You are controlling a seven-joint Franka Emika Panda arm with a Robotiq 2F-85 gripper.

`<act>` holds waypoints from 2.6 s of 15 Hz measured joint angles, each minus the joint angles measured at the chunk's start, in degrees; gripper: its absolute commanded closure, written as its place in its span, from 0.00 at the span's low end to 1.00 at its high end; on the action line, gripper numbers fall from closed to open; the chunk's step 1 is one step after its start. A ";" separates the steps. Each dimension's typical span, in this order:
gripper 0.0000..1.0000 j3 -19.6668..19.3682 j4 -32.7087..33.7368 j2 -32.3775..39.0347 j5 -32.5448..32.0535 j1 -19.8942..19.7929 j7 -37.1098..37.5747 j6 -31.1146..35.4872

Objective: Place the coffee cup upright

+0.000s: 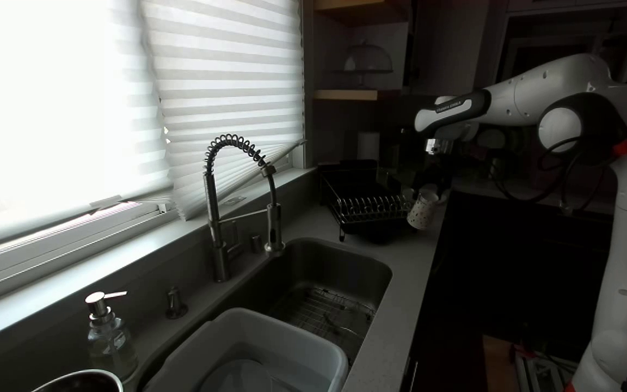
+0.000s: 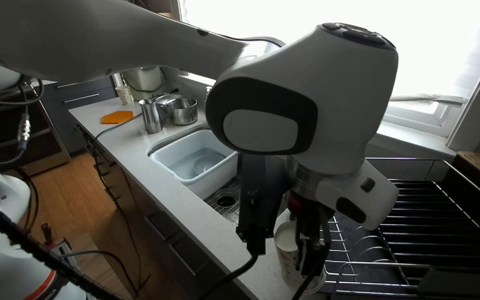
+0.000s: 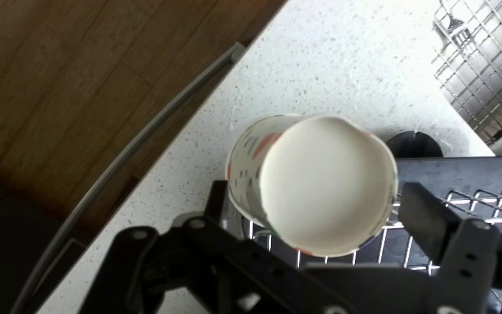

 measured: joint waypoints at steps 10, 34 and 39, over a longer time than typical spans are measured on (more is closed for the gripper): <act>0.48 0.04 4.85 3.29 2.41 -2.06 0.00 -6.49; 0.58 1.06 11.86 -2.98 -5.76 -0.89 0.06 -9.16; 0.58 0.64 10.95 -4.10 -11.51 -0.50 2.98 3.25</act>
